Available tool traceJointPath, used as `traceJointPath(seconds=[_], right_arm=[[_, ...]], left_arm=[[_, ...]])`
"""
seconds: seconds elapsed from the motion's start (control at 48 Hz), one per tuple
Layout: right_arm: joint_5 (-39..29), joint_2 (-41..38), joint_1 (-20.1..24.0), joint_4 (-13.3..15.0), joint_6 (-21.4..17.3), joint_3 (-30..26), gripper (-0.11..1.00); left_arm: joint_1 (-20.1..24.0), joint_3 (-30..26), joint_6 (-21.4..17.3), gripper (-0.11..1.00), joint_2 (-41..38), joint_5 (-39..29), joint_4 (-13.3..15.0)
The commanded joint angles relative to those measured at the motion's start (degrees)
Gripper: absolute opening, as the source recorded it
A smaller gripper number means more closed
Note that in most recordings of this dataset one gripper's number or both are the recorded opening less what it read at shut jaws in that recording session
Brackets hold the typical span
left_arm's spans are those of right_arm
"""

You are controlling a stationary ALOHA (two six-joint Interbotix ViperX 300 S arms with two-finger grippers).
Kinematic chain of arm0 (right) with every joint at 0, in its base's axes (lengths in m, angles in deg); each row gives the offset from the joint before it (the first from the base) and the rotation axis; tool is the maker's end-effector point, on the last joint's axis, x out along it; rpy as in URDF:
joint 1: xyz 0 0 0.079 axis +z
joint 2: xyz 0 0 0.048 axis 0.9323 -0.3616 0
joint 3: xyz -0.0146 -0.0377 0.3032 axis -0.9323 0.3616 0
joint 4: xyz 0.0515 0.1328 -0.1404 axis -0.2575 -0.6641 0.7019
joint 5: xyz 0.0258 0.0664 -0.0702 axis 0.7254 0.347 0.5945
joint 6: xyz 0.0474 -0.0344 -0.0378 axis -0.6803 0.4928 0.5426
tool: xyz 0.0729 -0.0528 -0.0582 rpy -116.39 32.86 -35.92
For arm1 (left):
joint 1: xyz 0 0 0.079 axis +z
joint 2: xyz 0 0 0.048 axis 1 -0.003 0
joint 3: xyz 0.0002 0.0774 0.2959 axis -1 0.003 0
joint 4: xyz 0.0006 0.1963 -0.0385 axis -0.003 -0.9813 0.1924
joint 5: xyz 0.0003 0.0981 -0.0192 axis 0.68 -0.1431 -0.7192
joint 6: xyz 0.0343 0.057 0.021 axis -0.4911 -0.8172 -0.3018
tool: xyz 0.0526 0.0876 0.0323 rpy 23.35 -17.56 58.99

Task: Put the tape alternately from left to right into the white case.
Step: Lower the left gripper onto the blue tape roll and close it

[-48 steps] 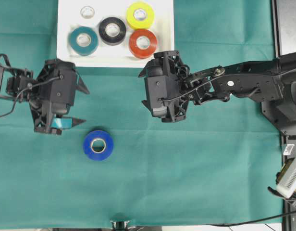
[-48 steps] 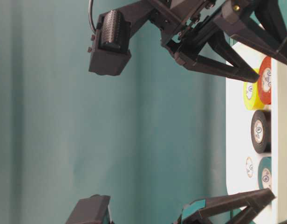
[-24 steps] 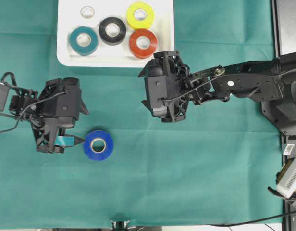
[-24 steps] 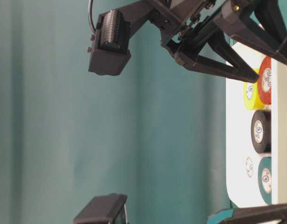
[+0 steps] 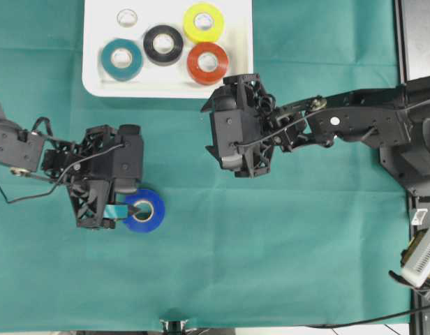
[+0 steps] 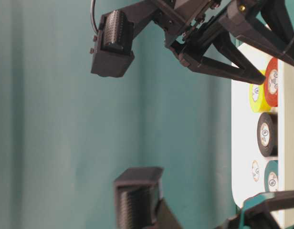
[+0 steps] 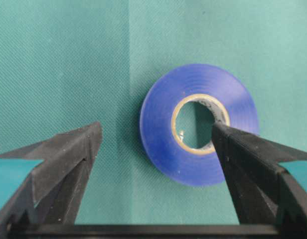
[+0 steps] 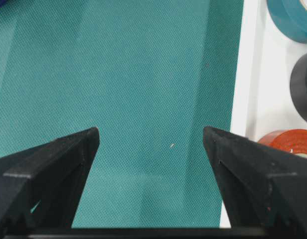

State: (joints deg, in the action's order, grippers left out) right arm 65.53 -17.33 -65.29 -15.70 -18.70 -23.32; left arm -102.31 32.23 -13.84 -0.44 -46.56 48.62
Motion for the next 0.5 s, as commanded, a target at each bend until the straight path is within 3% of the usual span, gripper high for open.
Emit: traceJointPath(seconds=[0.0,0.479], right_arm=[[0.18,1.49,0.09,0.18,0.09,-0.53,0.82],[0.44,1.49,0.09,0.18,0.09,0.26,0.82]], left_arm=[[-0.26,-1.85,0.18,0.99,-0.53,-0.18,0.09],[-0.35,-4.04,0.26,0.99,-5.98,-1.23,0.09]])
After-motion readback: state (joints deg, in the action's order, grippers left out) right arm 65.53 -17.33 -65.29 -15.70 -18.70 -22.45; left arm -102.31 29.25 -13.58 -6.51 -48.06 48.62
